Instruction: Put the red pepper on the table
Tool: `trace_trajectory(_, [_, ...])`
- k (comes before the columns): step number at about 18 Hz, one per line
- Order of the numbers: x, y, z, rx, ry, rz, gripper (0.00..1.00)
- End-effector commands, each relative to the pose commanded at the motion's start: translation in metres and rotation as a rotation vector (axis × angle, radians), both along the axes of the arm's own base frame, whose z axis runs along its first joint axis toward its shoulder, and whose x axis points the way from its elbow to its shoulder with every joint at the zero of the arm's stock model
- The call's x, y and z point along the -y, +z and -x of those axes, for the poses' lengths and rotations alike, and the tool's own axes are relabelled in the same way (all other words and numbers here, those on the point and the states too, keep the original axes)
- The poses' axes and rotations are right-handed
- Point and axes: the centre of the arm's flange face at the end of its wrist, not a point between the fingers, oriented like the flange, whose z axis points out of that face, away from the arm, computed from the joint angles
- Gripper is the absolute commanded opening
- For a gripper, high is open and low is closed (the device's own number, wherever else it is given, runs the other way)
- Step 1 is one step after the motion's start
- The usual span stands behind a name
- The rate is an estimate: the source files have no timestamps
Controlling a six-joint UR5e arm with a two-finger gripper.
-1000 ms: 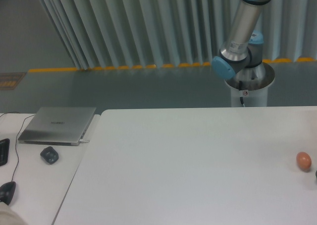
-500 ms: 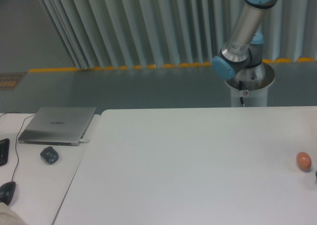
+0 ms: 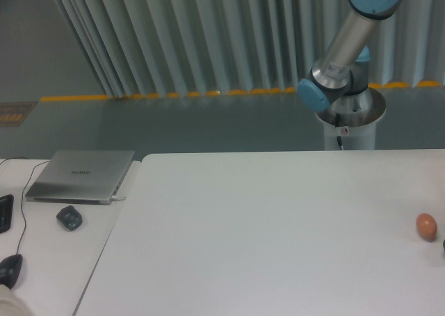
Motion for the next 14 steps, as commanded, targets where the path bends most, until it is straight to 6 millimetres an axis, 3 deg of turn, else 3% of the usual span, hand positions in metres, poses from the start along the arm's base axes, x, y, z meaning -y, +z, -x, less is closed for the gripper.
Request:
trace_trajectory(3, [-0.021, 0.0, -0.003, -0.017, 0.059, -0.071, 0.03])
trace_trajectory(9, [-0.038, 0.006, -0.008, -0.036, 0.099, -0.113, 0.03])
trace_trajectory(14, [-0.08, 0.01, -0.027, -0.063, 0.149, -0.12, 0.03])
